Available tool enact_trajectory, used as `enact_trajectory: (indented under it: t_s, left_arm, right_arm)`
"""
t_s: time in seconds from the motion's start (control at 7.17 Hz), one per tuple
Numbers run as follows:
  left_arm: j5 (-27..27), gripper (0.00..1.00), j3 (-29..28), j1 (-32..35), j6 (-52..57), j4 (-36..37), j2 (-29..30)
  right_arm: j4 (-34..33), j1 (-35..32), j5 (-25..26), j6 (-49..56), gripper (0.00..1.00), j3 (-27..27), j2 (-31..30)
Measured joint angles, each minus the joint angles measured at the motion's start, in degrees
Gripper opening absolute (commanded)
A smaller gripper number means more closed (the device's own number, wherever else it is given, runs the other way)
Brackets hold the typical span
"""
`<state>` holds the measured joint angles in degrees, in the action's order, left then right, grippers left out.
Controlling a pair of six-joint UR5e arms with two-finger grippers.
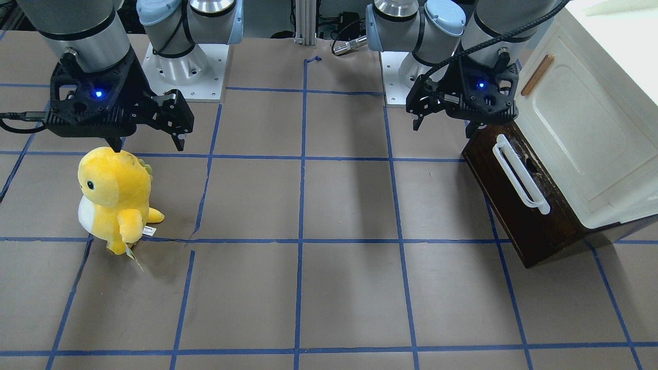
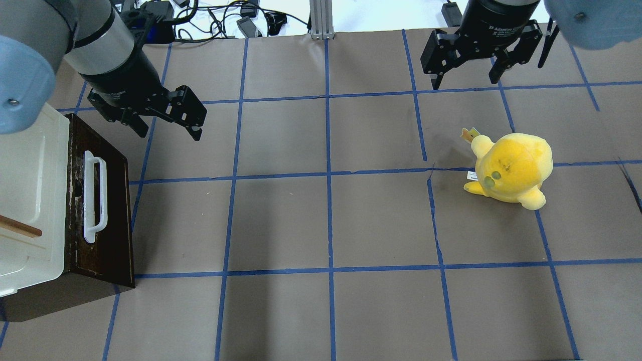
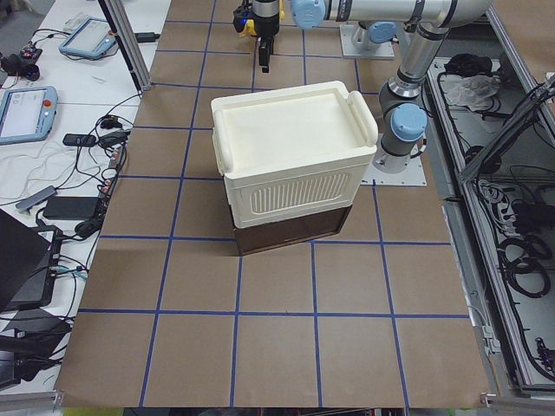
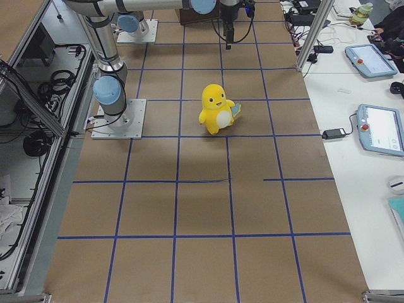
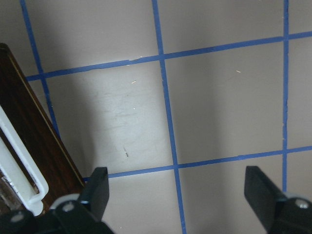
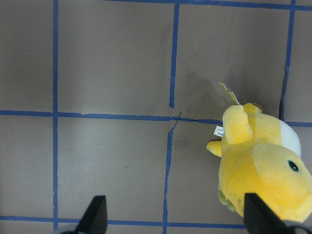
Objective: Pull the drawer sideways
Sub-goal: 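Move the left gripper toward the white handle of the wooden drawer, then lower the open left gripper around the white drawer handle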
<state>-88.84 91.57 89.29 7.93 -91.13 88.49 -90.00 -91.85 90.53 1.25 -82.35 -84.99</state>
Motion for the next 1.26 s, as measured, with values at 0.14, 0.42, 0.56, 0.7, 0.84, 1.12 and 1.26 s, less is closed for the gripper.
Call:
enact_trajectory:
  t_s: [0.14, 0.42, 0.56, 0.7, 0.84, 1.12, 1.26]
  left_arm:
    - [0.04, 1.00, 0.18, -0.06, -0.19, 0.09, 0.07]
    - [-0.12, 1.00, 0.63, 0.01, -1.71, 0.57, 0.51]
    - [-0.65, 1.00, 0.71, 0.13, -4.76, 0.67, 1.11]
    - [-2.31, 1.00, 0.80, 0.29, -8.07, 0.71, 2.20]
    - [-5.10, 1.00, 0.94, 0.38, -10.02, 0.75, 3.65]
    - [-13.82, 1.00, 2.14, 1.05, -13.31, 2.13, 7.13]
    - [-18.08, 0.99, 3.89, 1.67, -15.72, 4.60, 9.17]
  right_arm:
    - [0.00, 0.00, 0.00, 0.01, 1.00, 0.00, 0.00]
    - [0.00, 0.00, 0.00, -0.01, 1.00, 0.00, 0.00]
    - [0.00, 0.00, 0.00, -0.02, 1.00, 0.00, 0.00]
    - [0.00, 0.00, 0.01, -0.02, 1.00, 0.00, 0.00]
    - [0.00, 0.00, 0.04, -0.02, 1.00, 0.00, 0.00]
    - [0.00, 0.00, 0.01, -0.02, 1.00, 0.00, 0.00]
    - [0.00, 0.00, 0.00, -0.02, 1.00, 0.00, 0.00]
